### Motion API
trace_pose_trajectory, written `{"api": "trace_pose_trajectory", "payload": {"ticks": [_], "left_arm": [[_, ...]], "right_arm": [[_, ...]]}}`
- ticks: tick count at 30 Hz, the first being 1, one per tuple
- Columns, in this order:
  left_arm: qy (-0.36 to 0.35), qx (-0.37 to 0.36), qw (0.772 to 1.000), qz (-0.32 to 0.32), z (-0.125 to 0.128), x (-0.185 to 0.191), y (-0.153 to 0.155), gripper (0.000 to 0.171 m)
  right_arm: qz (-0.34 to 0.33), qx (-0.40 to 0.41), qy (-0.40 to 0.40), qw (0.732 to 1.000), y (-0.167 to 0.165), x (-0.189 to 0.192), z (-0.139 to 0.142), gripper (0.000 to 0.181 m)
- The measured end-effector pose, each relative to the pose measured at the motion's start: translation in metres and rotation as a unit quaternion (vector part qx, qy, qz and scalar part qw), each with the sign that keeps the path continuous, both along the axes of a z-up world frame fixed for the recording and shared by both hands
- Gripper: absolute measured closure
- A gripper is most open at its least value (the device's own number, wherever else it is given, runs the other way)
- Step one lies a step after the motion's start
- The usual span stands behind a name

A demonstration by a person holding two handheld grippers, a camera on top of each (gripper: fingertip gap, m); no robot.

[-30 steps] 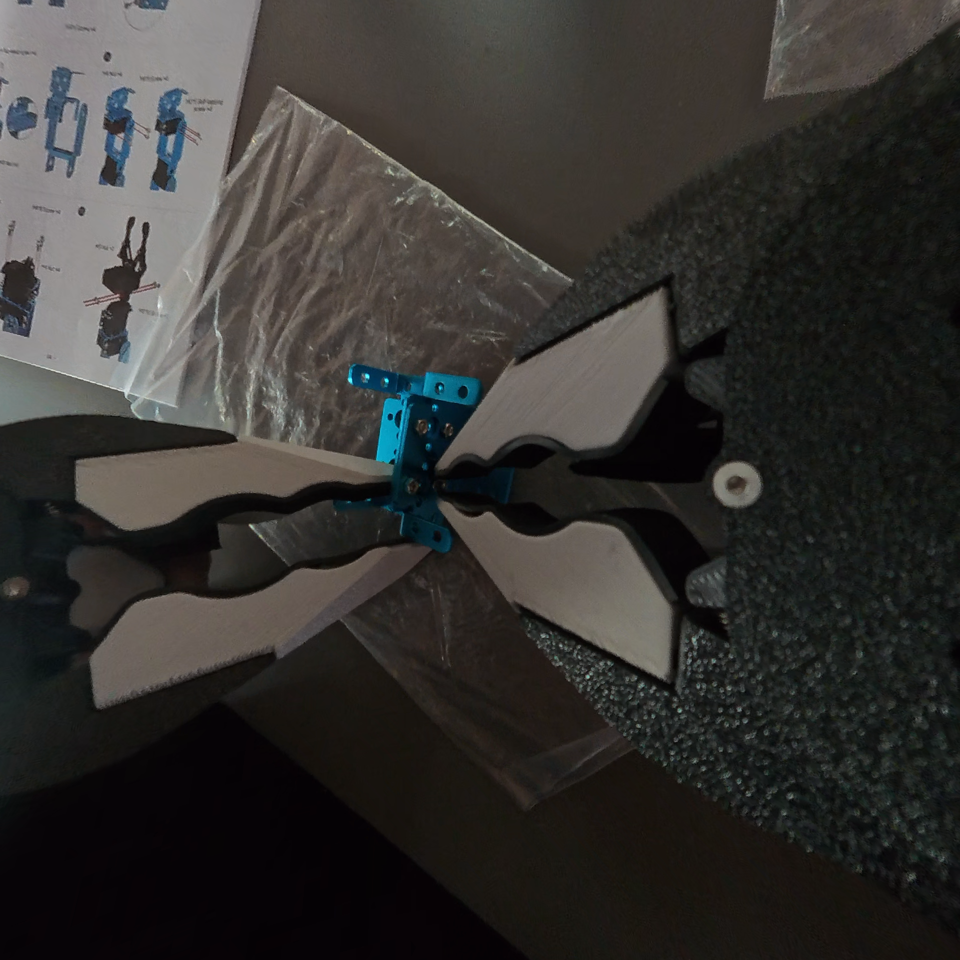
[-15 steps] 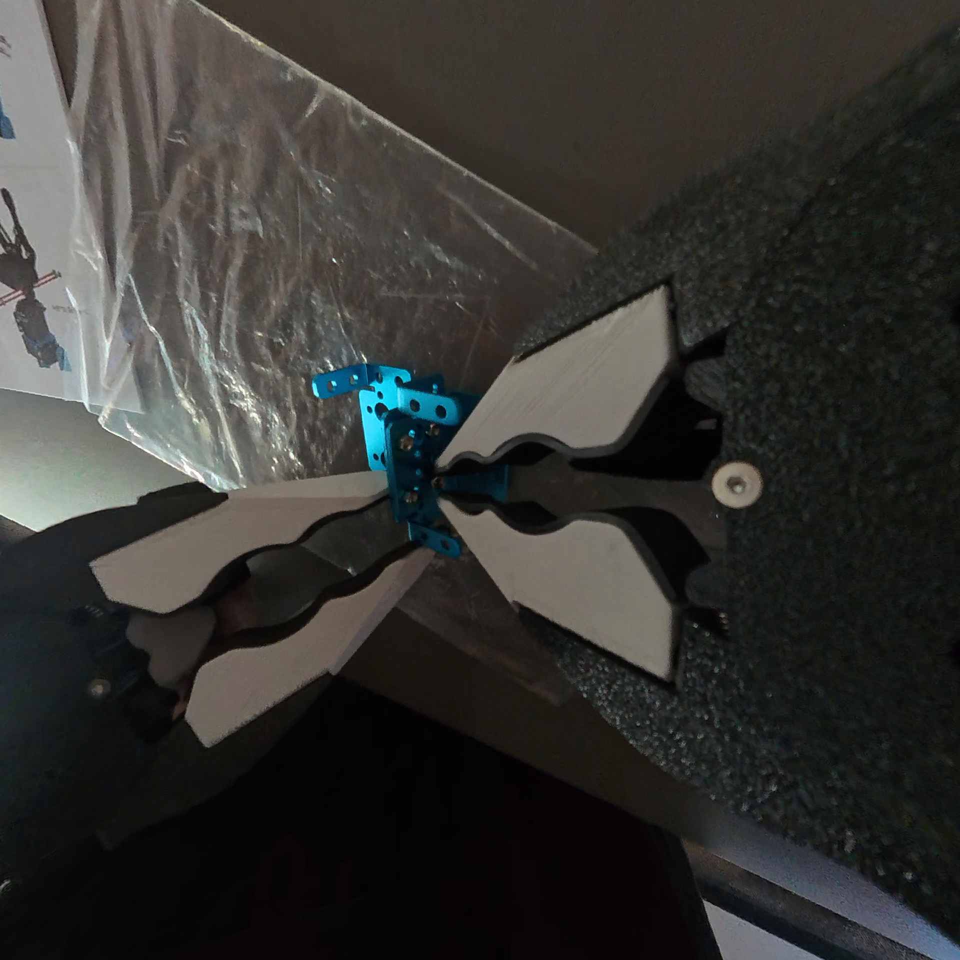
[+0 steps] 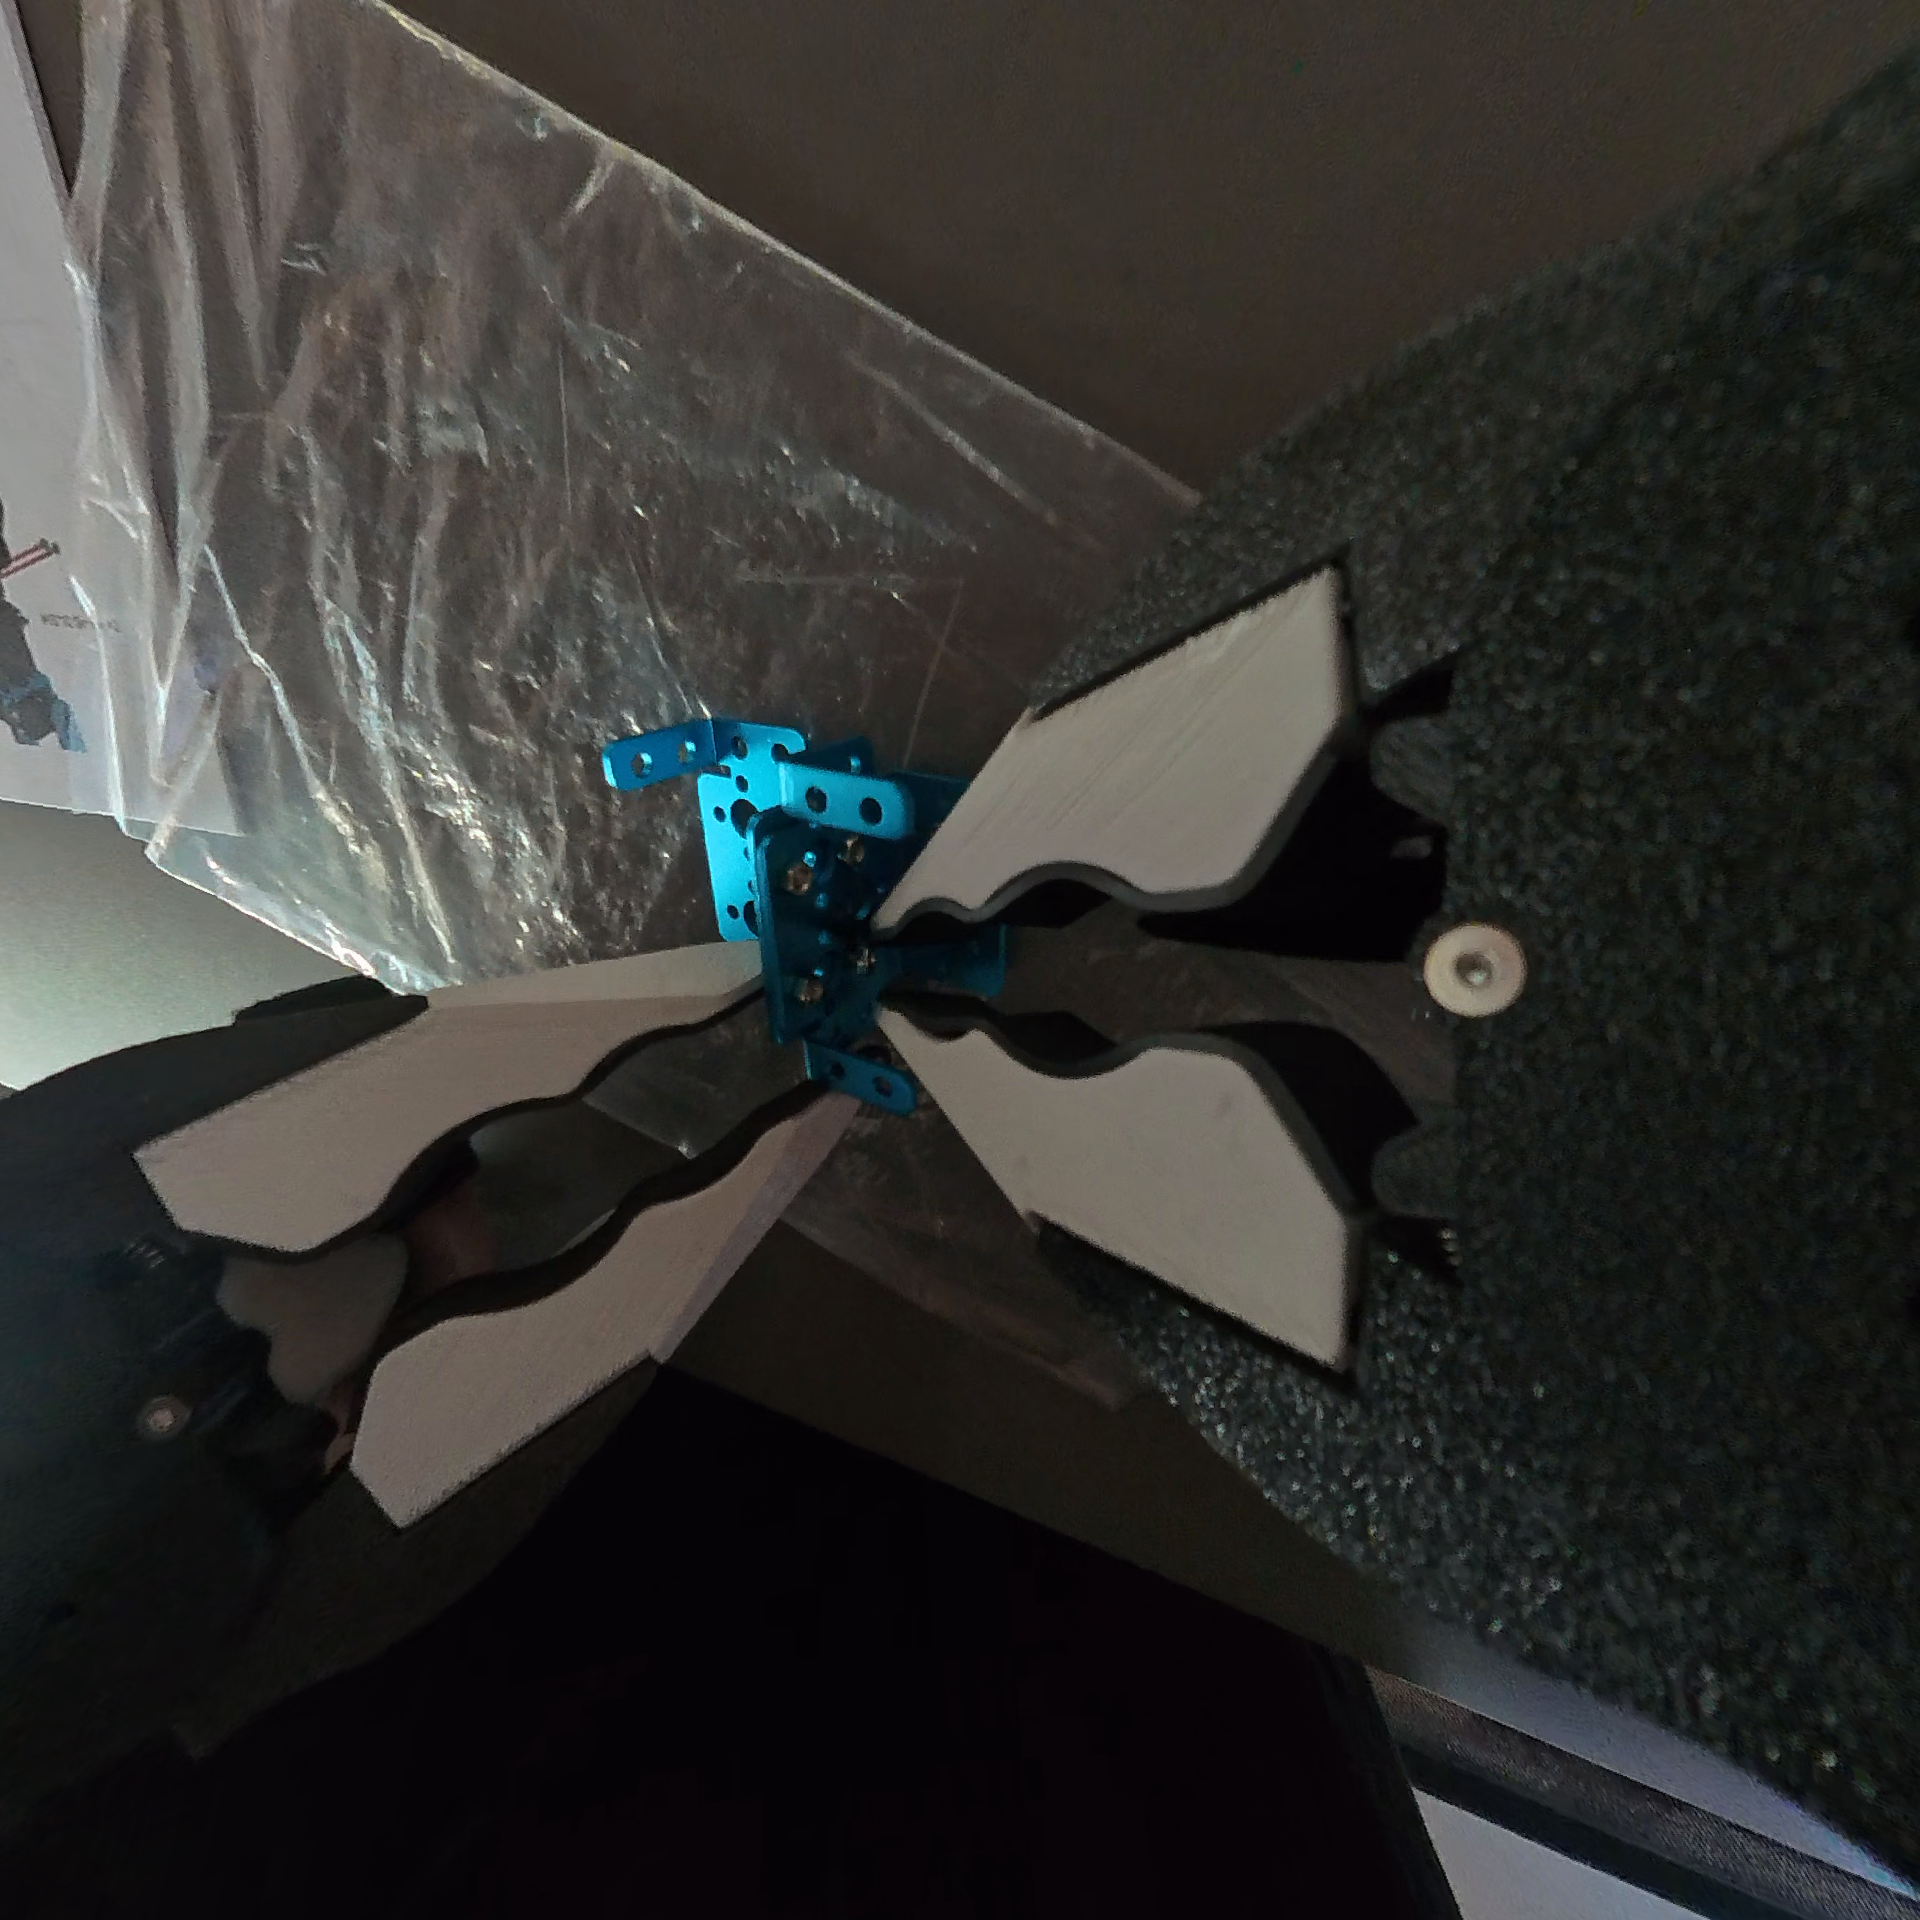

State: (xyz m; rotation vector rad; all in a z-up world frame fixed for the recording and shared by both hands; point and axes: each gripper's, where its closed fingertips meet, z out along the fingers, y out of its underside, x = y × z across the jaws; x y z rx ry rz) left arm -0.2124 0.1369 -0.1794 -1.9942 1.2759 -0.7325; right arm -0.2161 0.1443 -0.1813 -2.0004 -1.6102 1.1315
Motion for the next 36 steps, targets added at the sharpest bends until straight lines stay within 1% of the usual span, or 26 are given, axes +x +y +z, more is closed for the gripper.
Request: {"api": "trace_pose_trajectory", "payload": {"ticks": [11,12,18,22,24,27,31,36], "left_arm": [[0.002,0.002,1.000,-0.002,0.000,0.000,0.000,0.152],[0.002,0.002,1.000,-0.002,0.000,0.000,0.000,0.152],[0.001,0.001,1.000,-0.003,0.000,0.000,-0.001,0.152],[0.001,0.000,1.000,-0.004,0.000,0.000,-0.001,0.152],[0.000,-0.001,1.000,-0.004,0.000,0.001,-0.001,0.152],[0.000,-0.001,1.000,-0.005,0.000,0.001,-0.001,0.152],[0.000,-0.001,1.000,-0.006,0.000,0.002,-0.002,0.152],[0.000,-0.001,1.000,-0.005,0.000,0.002,-0.002,0.152]], "right_arm": [[-0.001,-0.005,-0.007,1.000,0.000,0.001,-0.002,0.177],[-0.001,-0.004,-0.007,1.000,0.000,0.001,-0.003,0.175],[-0.004,0.017,-0.020,1.000,0.005,0.004,-0.004,0.176],[0.004,0.013,0.003,1.000,0.002,0.003,0.005,0.174],[0.001,0.031,0.002,1.000,0.005,0.003,0.005,0.175],[0.009,0.029,0.012,0.999,0.001,0.001,0.008,0.174],[0.012,0.026,-0.001,1.000,0.000,0.002,0.001,0.172],[0.005,0.035,0.004,0.999,0.005,0.006,0.008,0.172]]}}
